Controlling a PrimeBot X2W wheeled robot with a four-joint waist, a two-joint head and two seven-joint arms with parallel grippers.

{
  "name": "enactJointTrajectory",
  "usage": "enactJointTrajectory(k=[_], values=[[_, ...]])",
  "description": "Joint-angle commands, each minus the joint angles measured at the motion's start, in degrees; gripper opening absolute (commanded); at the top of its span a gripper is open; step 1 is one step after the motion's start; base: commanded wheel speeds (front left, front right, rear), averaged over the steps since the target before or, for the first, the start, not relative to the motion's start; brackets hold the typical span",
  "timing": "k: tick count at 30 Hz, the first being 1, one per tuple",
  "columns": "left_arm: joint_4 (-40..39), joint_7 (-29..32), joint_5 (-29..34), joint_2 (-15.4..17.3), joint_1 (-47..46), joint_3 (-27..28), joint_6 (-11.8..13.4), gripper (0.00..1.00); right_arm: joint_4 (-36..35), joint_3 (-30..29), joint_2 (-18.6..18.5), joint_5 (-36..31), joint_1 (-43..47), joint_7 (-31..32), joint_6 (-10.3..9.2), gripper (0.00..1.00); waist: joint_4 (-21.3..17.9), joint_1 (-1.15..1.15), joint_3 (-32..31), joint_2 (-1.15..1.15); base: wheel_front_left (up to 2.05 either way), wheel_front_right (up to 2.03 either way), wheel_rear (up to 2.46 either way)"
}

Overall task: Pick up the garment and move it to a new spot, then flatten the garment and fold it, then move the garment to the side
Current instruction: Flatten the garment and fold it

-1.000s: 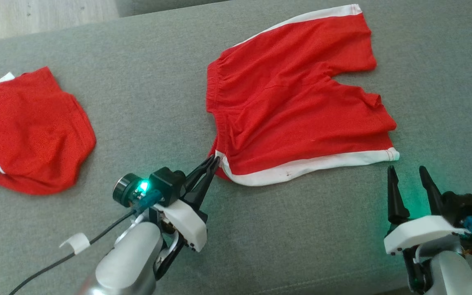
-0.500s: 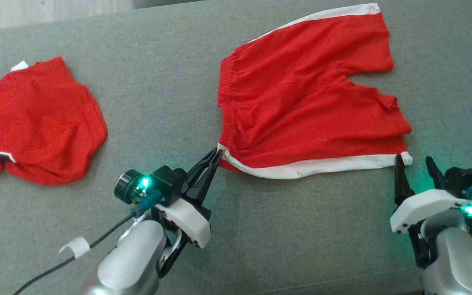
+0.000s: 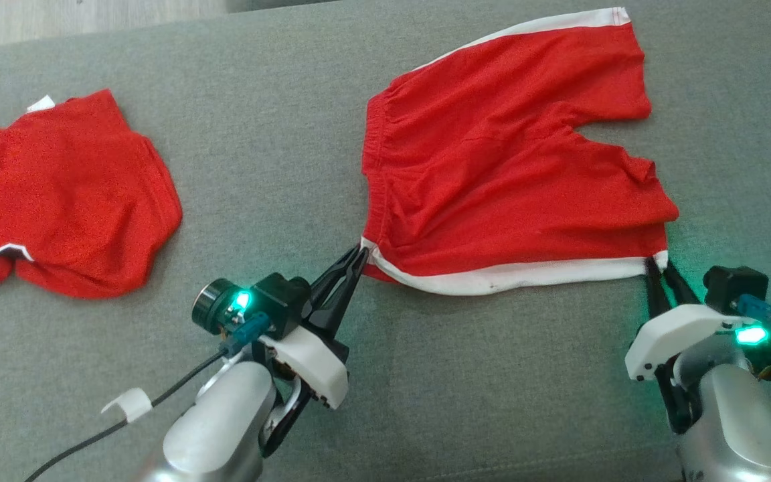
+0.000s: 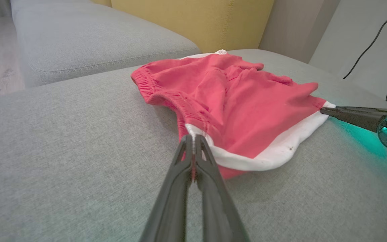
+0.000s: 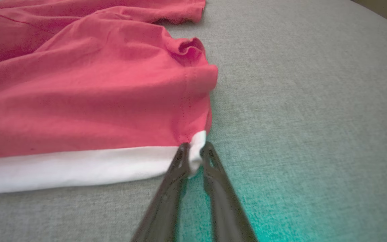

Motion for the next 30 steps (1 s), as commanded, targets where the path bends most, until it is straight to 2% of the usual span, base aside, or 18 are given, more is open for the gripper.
enactJointTrajectory(k=[1, 8, 16, 22, 30], values=[[-1.8, -0.2, -0.3, 0.8, -2.7, 1.9, 0.4, 0.0, -0.8, 1.5, -0.3, -0.2, -0.9, 0.2, 0.39, 0.0, -0.1, 0.0, -0.2, 0.0, 0.0, 0.0, 0.0], [-1.7, -0.7, -1.1, 1.3, -2.5, 2.4, 0.9, 0.0, -3.4, 1.7, -0.3, 1.5, -0.5, -1.3, 0.39, 0.0, -0.7, 0.0, -2.0, 0.0, 0.0, 0.0, 0.0], [-2.2, -0.9, -2.4, 1.5, -5.5, 3.9, 0.9, 0.0, -11.7, 3.7, -0.8, 11.0, -1.0, -0.5, 0.39, 0.0, -1.0, 0.0, -5.7, 0.0, 0.0, 0.0, 0.0], [-2.9, 0.4, -4.7, 1.4, -12.5, 6.1, -0.2, 0.0, -20.2, 6.9, -4.2, 19.5, -4.9, 2.8, 0.39, 0.0, -0.9, 0.0, -8.7, 0.0, 0.0, 0.0, 0.0], [-3.2, 2.4, -5.3, 2.1, -22.8, 8.5, -0.3, 0.0, -26.9, 9.2, -8.5, 23.6, -13.1, 5.9, 0.39, 0.0, -0.9, 0.0, -12.6, 0.0, 0.0, 0.0, 0.0]])
